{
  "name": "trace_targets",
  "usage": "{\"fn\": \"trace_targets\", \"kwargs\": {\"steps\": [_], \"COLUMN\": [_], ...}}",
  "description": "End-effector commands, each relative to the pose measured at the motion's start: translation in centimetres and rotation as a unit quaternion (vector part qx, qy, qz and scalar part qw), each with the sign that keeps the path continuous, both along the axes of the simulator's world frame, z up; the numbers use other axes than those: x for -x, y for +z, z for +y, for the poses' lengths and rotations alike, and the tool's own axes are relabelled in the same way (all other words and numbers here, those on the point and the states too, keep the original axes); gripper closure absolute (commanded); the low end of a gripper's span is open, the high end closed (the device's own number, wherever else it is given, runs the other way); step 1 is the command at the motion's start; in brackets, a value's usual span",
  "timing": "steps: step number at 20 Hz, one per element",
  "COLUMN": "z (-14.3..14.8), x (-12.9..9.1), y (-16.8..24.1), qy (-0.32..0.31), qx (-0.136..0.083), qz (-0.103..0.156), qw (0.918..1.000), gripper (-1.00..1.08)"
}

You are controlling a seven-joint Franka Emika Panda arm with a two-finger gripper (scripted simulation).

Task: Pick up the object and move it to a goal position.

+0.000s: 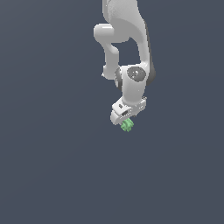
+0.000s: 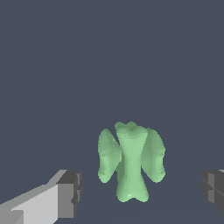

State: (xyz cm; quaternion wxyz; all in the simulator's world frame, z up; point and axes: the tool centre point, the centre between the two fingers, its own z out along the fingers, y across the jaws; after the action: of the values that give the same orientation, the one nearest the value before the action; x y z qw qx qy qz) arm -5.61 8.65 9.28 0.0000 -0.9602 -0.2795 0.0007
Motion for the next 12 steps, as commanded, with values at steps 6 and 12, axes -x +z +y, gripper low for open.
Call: {"fn": "trace_targets", "kwargs": {"steps": [6, 12], "z": [0.1, 0.1], "x": [0.1, 0.2], "y": [-0.6, -3.2], "qy": [0.003, 0.005], "qx": [0.000, 0.000], "qz": [0.000, 0.000], "qw": [1.0000, 1.0000], "gripper": [-0.92, -0.92]}}
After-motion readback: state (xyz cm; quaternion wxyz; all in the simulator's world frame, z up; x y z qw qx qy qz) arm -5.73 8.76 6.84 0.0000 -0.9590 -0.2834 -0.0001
